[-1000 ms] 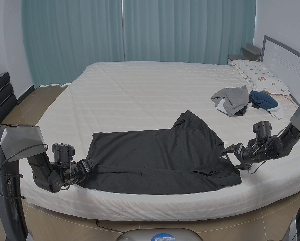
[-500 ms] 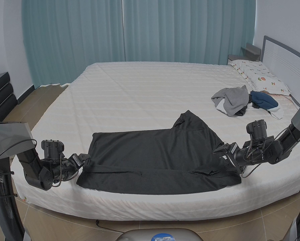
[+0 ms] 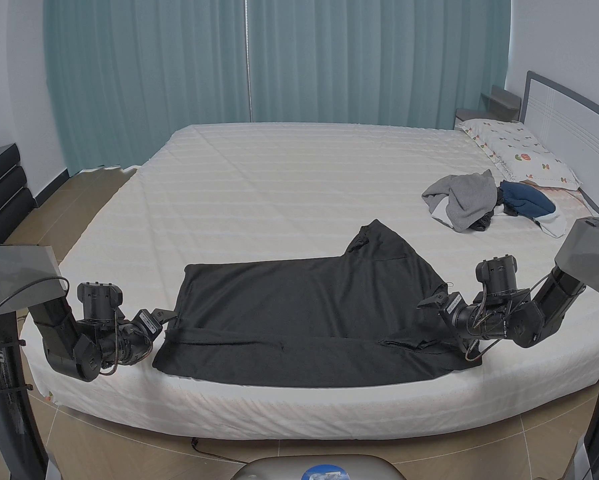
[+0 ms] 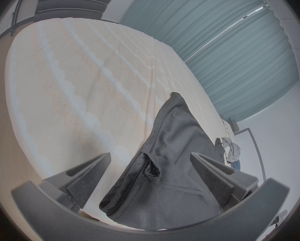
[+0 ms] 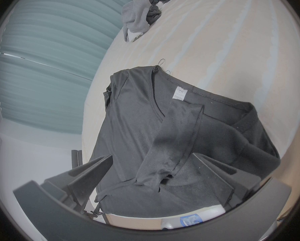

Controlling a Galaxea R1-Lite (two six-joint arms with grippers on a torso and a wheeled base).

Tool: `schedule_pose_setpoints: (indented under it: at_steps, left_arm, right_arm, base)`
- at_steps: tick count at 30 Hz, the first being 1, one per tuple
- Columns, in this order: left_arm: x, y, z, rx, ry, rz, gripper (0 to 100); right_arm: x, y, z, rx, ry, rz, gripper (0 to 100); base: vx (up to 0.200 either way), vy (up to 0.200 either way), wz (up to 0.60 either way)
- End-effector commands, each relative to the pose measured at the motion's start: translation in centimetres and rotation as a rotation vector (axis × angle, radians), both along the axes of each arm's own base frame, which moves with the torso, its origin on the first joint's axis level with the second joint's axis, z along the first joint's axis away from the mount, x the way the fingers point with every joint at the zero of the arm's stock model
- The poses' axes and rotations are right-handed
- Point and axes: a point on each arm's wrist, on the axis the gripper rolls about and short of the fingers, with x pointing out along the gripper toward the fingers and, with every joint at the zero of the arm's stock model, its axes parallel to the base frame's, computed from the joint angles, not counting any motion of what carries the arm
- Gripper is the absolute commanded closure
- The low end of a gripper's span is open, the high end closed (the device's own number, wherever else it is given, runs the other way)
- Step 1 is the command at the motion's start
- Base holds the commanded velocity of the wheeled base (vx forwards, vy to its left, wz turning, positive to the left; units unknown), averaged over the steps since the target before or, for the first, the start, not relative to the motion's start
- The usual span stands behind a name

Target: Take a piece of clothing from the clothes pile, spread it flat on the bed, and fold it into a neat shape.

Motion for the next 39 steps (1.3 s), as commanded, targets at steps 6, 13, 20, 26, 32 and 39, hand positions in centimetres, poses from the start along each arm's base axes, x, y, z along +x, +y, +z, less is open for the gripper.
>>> schedule_pose_setpoints:
  at_steps: [6,13,20,26,32,39]
  left_arm:
    - [0.0,0.0,-0.3,0.001,0.010,0.002,0]
    - [0.0,0.0,-0.4,0.002,0.010,0.002,0]
    - [0.0,0.0,-0.4,0.002,0.010,0.002,0]
    - [0.0,0.0,-0.4,0.001,0.010,0.002,0]
    - [0.0,0.0,-0.4,0.002,0.008,0.002,0]
    - [0.0,0.0,-0.4,0.002,0.010,0.002,0]
  right_arm:
    - [0.0,0.1,-1.9,-0.031,0.034,-0.025,0]
    - [0.3,-0.1,-2.0,-0.033,0.031,-0.039,0]
    - [0.9,0.0,-2.4,-0.048,-0.011,-0.067,100]
    - [0.7,0.0,-2.2,-0.050,-0.019,-0.070,100]
    - [-0.1,-0.1,-0.6,-0.046,-0.039,-0.070,100]
    - [-1.0,-0.3,0.1,-0.049,-0.036,-0.065,100]
  base:
    - [0.000,0.000,0.00]
    - [0.000,0.000,0.00]
    - [0.000,0.000,0.00]
    - [0.000,0.000,0.00]
    - [0.000,0.000,0.00]
    - [0.000,0.000,0.00]
